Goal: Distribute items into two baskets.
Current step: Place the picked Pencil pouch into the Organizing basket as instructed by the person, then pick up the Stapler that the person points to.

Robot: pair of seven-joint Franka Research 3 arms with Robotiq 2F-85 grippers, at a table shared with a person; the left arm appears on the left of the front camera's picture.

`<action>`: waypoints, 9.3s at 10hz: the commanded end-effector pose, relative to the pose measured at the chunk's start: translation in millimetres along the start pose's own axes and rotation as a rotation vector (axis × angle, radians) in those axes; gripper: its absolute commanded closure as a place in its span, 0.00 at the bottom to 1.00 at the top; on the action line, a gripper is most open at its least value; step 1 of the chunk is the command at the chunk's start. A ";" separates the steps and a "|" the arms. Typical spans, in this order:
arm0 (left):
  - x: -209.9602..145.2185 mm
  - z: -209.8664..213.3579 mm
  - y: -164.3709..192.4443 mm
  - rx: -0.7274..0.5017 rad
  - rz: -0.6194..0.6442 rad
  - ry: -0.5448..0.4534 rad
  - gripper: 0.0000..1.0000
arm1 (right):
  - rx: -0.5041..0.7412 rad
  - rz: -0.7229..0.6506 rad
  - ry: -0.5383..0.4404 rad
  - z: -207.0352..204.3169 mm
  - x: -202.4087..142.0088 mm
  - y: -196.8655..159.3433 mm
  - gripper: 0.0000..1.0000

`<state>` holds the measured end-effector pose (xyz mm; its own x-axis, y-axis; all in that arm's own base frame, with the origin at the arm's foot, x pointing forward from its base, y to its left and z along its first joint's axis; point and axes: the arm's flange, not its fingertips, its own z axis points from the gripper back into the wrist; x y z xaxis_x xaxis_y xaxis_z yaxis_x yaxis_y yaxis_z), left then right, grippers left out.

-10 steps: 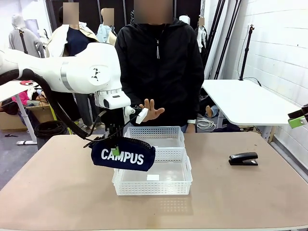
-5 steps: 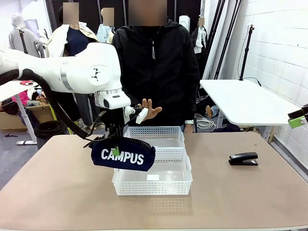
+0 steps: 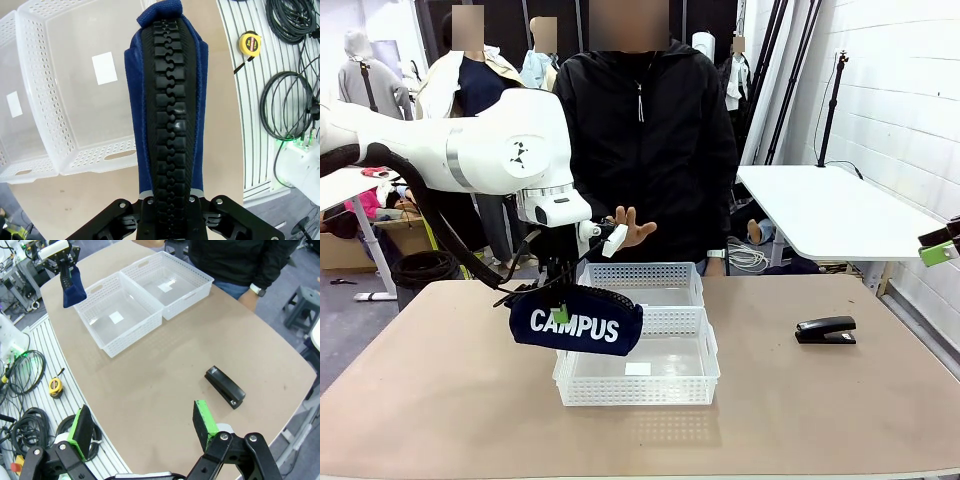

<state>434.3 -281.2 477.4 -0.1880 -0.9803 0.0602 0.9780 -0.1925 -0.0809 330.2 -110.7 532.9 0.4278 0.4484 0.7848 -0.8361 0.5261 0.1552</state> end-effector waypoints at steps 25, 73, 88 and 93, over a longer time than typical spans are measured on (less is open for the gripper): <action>0.0 2.3 0.3 0.008 0.002 -0.003 1.00 | 0.009 0.008 -0.022 -1.0 0.7 -1.1 0.00; 52.7 -72.3 286.0 0.006 0.084 -0.036 0.00 | 0.009 0.008 -0.022 -1.0 0.7 -1.1 0.00; -16.6 1.2 235.0 0.048 0.266 -0.018 0.00 | 0.009 0.008 -0.022 -1.0 0.7 -1.1 0.00; -124.1 86.4 132.9 0.083 0.568 -0.109 0.00 | 0.009 0.008 -0.022 -1.0 0.7 -1.1 0.00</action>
<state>666.8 -208.9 578.6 0.2916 -0.9478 0.1291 0.9565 0.2895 -0.0349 330.1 -110.8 532.9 0.4280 0.4483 0.7847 -0.8362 0.5258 0.1557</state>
